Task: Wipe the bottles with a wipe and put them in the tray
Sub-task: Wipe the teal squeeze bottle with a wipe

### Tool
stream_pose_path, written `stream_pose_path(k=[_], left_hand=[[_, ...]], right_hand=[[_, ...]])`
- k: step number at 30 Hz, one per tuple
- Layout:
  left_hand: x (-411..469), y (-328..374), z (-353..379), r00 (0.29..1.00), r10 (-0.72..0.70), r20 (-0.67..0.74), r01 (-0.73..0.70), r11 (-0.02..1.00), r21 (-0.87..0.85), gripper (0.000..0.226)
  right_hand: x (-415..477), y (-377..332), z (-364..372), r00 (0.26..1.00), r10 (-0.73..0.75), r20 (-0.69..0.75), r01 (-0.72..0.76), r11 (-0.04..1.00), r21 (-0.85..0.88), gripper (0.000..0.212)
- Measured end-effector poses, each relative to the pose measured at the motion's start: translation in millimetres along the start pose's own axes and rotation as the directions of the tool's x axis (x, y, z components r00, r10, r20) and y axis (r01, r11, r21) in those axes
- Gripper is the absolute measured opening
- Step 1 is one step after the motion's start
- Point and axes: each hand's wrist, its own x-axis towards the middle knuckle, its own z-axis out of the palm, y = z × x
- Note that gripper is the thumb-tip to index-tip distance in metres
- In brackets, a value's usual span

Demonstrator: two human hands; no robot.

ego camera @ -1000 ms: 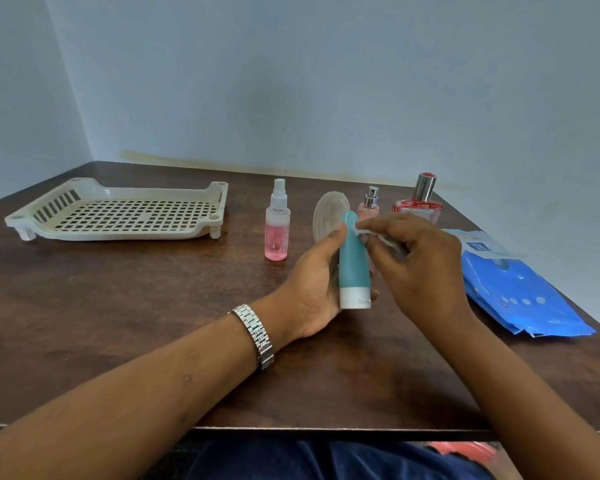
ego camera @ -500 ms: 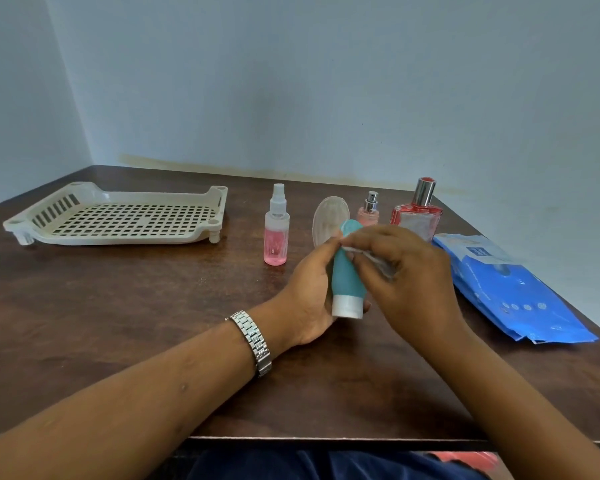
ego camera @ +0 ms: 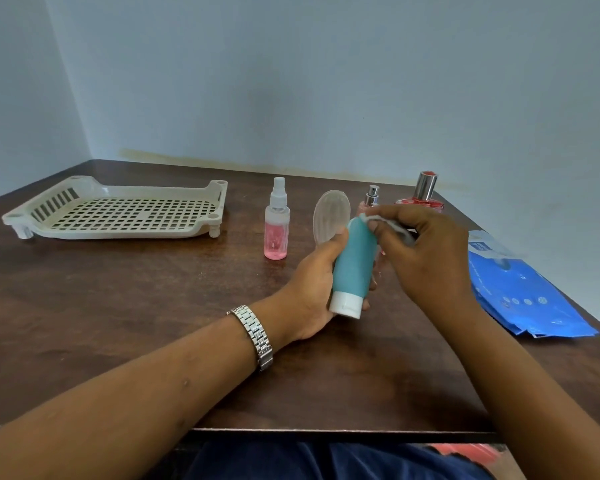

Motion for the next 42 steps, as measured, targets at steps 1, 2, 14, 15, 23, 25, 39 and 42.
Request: stream_pose_path(k=[1, 2, 14, 15, 23, 25, 39, 42], left_hand=[[-0.2, -0.3, -0.1, 1.0, 0.005, 0.004, -0.005, 1.0, 0.014, 0.044], [-0.4, -0.3, -0.4, 1.0, 0.009, 0.007, -0.009, 1.0, 0.024, 0.044], [3.7, -3.5, -1.7, 1.0, 0.027, -0.015, -0.026, 0.997, 0.078, 0.071], [5.5, -4.4, -2.0, 0.999, 0.028, -0.031, -0.025, 0.997, 0.077, 0.069], [4.6, -3.5, -6.5, 0.999, 0.023, 0.042, -0.023, 1.0, 0.01, 0.09], [2.7, -2.0, -4.8, 0.995, 0.029, 0.095, -0.035, 0.997, 0.067, 0.092], [-1.0, 0.0, -3.8, 0.984, -0.009, 0.176, 0.012, 1.0, -0.02, 0.093], [-1.5, 3.3, -4.1, 0.989, -0.031, 0.145, 0.032, 0.999, -0.007, 0.093]], right_hand=[[0.7, 0.8, 0.0, 1.0, 0.01, -0.002, -0.01, 1.0, -0.002, 0.017], [-1.0, -0.2, 0.6, 1.0, -0.006, 0.011, 0.006, 1.0, -0.018, 0.019], [-0.4, -11.1, 0.6, 0.97, -0.225, 0.092, 0.237, 0.961, -0.142, 0.019], [-4.7, -15.3, 2.3, 0.948, -0.295, 0.117, 0.312, 0.934, -0.173, 0.02], [-24.7, -19.6, -2.9, 0.821, -0.442, 0.362, 0.56, 0.747, -0.359, 0.03], [-13.5, -17.7, -4.2, 0.842, -0.423, 0.334, 0.528, 0.772, -0.355, 0.025], [-45.6, -21.1, 0.1, 0.768, -0.481, 0.422, 0.634, 0.663, -0.399, 0.037], [-53.3, -18.9, -1.8, 0.81, -0.446, 0.38, 0.561, 0.776, -0.286, 0.029]])
